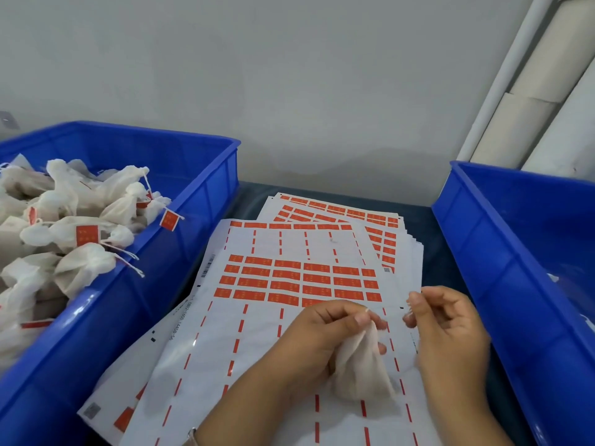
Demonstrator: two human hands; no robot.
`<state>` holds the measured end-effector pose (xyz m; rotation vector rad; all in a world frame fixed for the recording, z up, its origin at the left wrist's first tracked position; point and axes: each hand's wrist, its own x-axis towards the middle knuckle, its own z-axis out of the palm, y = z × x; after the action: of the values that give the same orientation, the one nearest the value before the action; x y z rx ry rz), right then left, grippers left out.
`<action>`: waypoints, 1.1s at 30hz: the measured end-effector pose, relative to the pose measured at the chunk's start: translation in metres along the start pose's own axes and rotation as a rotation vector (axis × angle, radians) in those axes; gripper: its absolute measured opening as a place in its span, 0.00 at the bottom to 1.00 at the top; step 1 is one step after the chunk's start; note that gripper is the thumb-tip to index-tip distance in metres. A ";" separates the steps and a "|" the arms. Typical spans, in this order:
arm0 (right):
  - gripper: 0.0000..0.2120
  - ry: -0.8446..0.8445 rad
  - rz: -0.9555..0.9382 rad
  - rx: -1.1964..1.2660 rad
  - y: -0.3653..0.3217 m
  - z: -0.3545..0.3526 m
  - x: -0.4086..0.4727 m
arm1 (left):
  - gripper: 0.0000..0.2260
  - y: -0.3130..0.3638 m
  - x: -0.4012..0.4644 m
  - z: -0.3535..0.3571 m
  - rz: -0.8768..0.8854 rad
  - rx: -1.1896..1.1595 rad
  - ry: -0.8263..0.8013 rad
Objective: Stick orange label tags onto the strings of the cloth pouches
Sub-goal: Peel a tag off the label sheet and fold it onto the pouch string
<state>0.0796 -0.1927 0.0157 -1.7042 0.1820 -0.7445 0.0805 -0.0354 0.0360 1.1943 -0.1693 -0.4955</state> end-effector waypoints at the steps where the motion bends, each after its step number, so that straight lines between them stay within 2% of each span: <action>1: 0.04 0.018 0.011 -0.021 0.000 -0.001 0.001 | 0.05 -0.001 0.001 0.000 0.015 -0.046 0.024; 3: 0.02 0.049 0.068 0.002 -0.002 -0.004 0.003 | 0.05 0.001 0.001 0.000 0.027 -0.126 0.137; 5: 0.03 -0.009 0.139 0.075 -0.009 -0.006 0.002 | 0.07 0.001 0.004 -0.003 0.077 -0.079 0.292; 7: 0.14 -0.178 0.168 0.113 -0.016 -0.003 -0.003 | 0.08 0.004 0.003 -0.006 0.150 -0.021 0.382; 10: 0.31 -0.566 0.147 0.012 -0.023 0.005 -0.016 | 0.10 0.006 -0.002 -0.006 0.219 0.086 0.343; 12: 0.36 -0.781 0.162 -0.070 -0.023 0.012 -0.025 | 0.09 0.004 -0.004 -0.004 0.258 0.183 0.325; 13: 0.36 -0.819 0.164 -0.098 -0.023 0.015 -0.028 | 0.06 0.002 -0.003 -0.003 0.269 0.212 0.329; 14: 0.33 -0.805 0.169 -0.125 -0.023 0.016 -0.030 | 0.03 0.002 -0.003 -0.002 0.267 0.240 0.337; 15: 0.27 -0.773 0.175 -0.146 -0.021 0.017 -0.030 | 0.05 0.000 -0.002 -0.002 0.277 0.278 0.343; 18: 0.04 -0.746 0.227 -0.141 -0.025 0.016 -0.027 | 0.09 -0.002 0.000 -0.002 0.308 0.354 0.367; 21: 0.13 -0.793 0.305 -0.151 -0.024 0.014 -0.025 | 0.10 -0.001 0.002 -0.005 0.288 0.253 0.403; 26: 0.16 -0.785 0.401 -0.132 -0.029 0.013 -0.022 | 0.05 0.004 0.006 -0.011 0.180 -0.008 0.506; 30: 0.14 -0.707 0.495 -0.012 -0.029 0.010 -0.017 | 0.08 0.006 0.010 -0.017 0.104 -0.161 0.547; 33: 0.09 -0.640 0.575 0.217 -0.028 0.007 -0.013 | 0.07 0.002 0.013 -0.019 0.032 -0.152 0.558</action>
<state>0.0663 -0.1727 0.0356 -1.4935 0.1261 0.2088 0.0999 -0.0251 0.0287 1.1356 0.3217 -0.1305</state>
